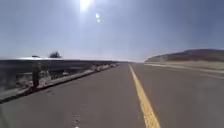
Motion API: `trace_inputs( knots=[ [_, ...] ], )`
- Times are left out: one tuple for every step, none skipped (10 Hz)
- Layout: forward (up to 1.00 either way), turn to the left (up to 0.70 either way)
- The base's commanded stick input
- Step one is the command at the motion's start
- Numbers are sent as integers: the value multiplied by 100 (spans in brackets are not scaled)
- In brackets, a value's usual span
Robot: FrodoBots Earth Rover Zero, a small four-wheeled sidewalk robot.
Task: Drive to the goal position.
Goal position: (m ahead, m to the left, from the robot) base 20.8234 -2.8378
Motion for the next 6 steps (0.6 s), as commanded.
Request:
trace_inputs(
  knots=[
    [85, 0],
    [85, 0],
    [85, 0],
    [85, 0],
    [85, 0],
    [85, 0]
  ],
)
